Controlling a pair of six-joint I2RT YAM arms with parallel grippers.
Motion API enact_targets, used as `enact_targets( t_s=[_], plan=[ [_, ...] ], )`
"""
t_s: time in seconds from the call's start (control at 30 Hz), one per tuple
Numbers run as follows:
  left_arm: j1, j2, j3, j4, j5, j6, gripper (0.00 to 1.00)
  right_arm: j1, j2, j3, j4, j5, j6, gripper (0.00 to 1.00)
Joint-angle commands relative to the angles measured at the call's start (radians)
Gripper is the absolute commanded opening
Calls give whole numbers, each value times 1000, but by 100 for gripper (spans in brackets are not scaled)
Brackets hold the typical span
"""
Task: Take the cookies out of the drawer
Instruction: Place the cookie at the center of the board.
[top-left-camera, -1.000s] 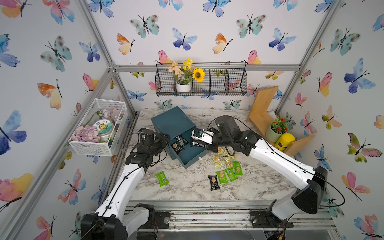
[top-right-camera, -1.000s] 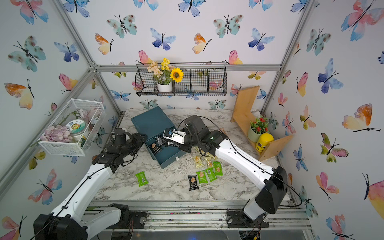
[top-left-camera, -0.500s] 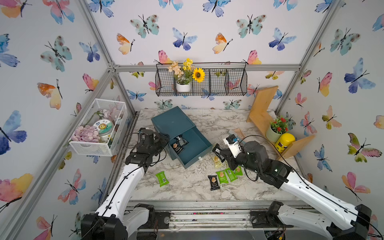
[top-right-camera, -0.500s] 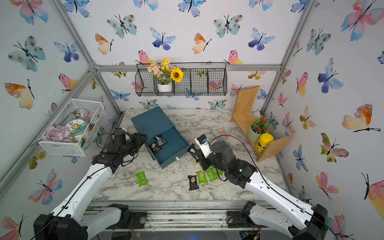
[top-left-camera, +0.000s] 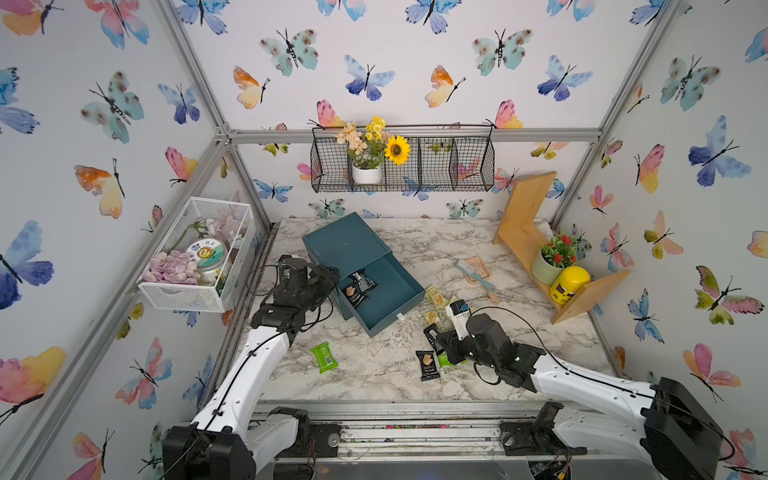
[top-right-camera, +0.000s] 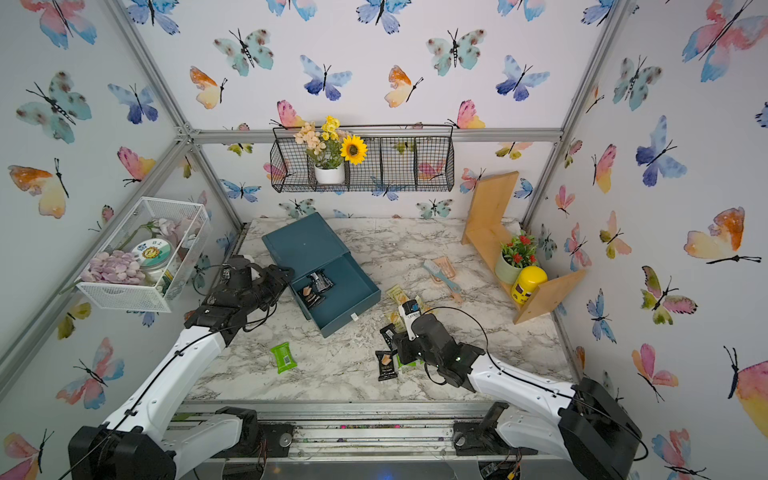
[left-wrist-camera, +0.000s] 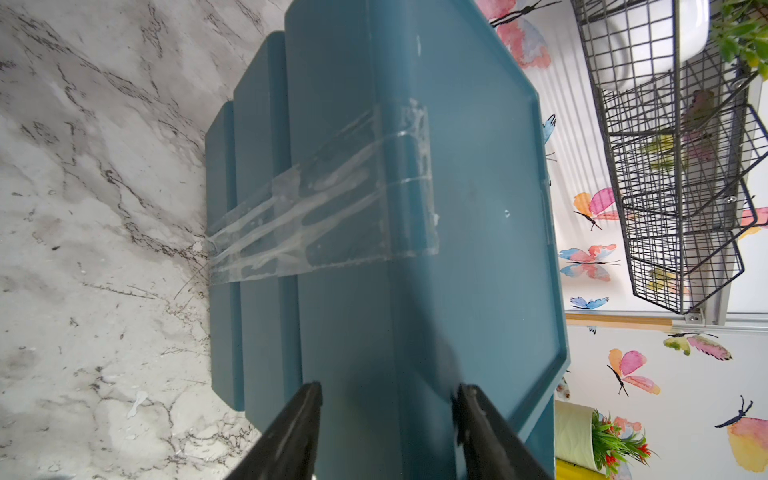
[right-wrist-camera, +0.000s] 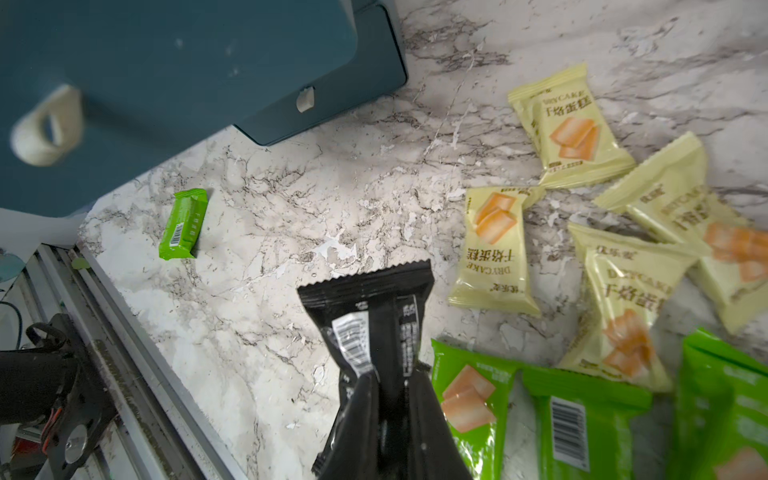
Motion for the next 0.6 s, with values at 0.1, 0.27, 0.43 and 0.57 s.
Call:
enact_targets(
  t_s=[0.1,0.27,0.43,0.57],
  plan=[
    [6,11,-22,-45,19,9,56,27,153,-40,324,59,24,2],
    [8,9,-25,-44,18,6,56,42,266,-23,408,82,10,2],
    [7,12,-25,-44,18,7,56,48,353,-7,432,126,6,3],
    [8,12,-26,-43,19,7,56,48,387,9,439,149,7,6]
  ],
)
